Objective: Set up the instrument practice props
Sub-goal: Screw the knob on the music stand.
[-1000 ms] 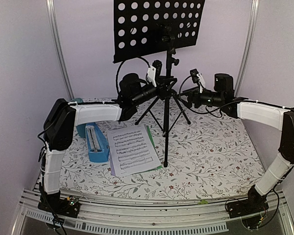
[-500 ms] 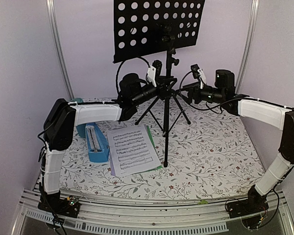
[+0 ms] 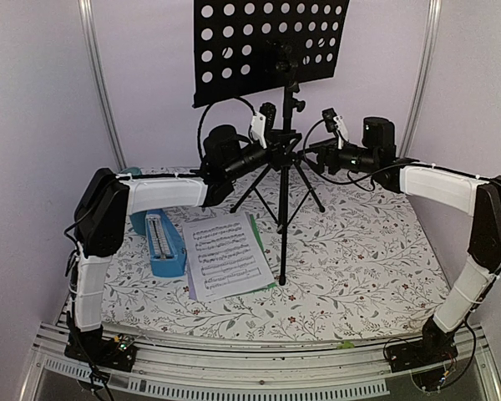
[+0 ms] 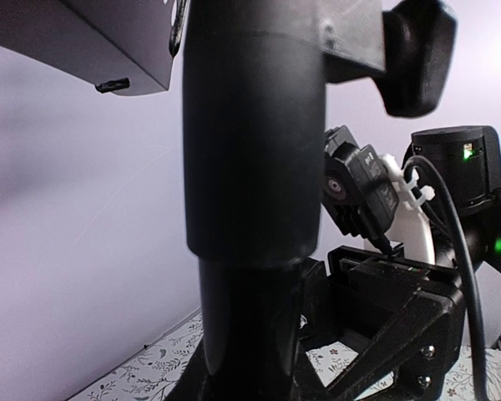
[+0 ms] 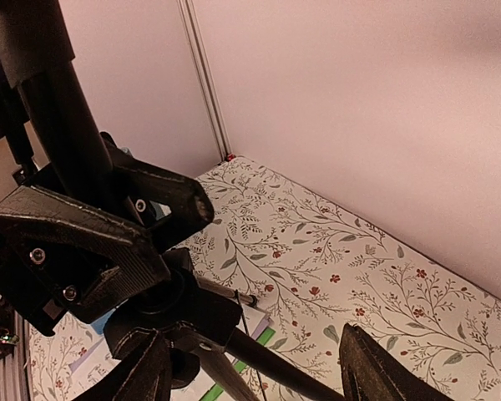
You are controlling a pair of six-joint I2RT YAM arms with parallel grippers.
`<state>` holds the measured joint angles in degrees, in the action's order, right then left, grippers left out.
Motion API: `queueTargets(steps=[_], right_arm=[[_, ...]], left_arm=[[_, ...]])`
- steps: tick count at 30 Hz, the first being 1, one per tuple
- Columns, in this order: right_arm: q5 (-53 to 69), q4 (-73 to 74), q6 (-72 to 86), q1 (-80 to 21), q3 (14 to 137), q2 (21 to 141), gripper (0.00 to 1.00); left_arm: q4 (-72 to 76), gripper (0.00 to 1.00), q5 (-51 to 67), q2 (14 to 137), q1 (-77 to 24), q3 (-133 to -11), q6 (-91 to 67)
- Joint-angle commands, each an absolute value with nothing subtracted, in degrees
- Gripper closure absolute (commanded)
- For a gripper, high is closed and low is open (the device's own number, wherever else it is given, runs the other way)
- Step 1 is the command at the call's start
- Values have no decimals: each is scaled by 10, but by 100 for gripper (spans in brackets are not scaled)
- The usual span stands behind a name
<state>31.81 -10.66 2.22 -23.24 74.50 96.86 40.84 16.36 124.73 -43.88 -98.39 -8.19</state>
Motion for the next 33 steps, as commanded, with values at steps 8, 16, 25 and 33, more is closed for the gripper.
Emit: queueTargets(steps=[8,16,25,33], right_arm=[[315,-114,35,-224,718,990,30],[319,-130,50,-223,691,995,30],[309,-137,57,-223,665,987,30],[327,-155,36,-226,639,924,30]], left_arm=[[361,100,175,1246,-451,-978,-108],[362,100,175,1248,-451,-979,-110],[360,100,175,1247,-451,-978,-109],[361,100,174,1245,-451,-979,-109]])
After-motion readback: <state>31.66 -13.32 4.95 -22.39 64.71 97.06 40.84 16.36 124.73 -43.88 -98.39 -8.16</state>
